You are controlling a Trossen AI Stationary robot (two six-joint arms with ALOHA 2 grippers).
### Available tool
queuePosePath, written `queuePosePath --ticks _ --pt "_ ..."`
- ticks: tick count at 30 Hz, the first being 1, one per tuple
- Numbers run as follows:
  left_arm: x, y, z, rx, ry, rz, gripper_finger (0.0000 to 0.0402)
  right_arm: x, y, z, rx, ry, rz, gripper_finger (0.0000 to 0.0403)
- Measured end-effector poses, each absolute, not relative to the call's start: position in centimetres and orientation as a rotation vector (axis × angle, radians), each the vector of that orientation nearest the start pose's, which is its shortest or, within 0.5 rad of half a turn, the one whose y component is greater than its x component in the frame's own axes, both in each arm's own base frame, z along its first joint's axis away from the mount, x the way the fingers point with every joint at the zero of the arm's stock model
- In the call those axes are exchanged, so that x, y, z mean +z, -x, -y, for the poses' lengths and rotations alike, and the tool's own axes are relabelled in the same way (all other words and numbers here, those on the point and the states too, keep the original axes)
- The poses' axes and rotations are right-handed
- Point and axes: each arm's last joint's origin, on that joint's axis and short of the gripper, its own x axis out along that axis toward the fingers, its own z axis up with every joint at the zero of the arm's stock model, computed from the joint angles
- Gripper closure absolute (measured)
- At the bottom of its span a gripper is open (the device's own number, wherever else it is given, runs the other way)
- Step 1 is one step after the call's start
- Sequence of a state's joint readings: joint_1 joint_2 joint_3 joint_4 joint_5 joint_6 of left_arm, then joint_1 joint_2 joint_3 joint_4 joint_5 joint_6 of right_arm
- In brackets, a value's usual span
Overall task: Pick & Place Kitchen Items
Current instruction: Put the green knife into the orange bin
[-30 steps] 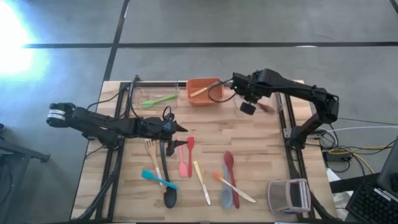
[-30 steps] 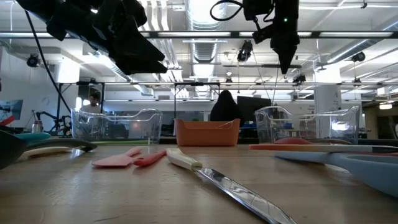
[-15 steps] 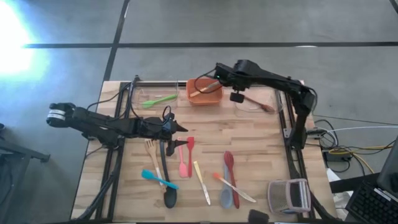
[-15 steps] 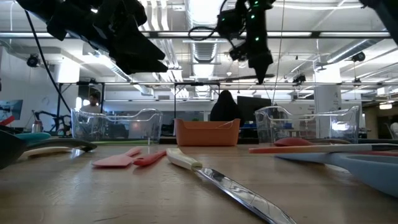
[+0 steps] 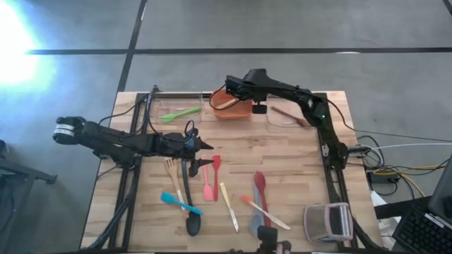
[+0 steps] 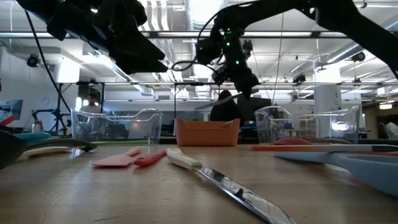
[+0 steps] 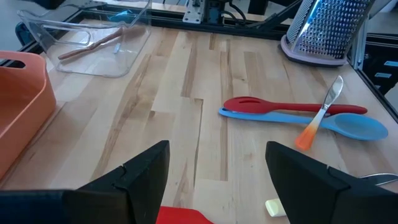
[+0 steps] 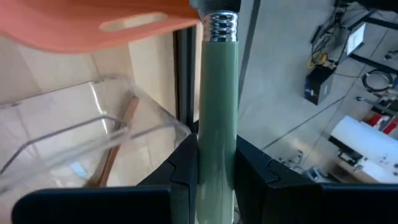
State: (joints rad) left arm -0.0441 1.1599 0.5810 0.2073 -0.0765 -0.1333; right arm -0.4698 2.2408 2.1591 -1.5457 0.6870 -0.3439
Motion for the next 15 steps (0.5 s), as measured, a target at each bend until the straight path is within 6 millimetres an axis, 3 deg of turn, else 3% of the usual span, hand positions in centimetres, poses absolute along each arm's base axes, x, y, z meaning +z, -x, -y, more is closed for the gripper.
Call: queuePosePath --ticks 8,15 --pt "22.7 -24.2 0.8 0.056 0.110 -0.368 0.0133 23.6 -38.6 21.7 -0.508 0.521 -1.920 0.0345" --pt "22.7 -24.2 0.9 0.053 0.109 -0.367 0.0133 23.2 -39.0 21.5 -0.498 0.576 -1.932 0.0345"
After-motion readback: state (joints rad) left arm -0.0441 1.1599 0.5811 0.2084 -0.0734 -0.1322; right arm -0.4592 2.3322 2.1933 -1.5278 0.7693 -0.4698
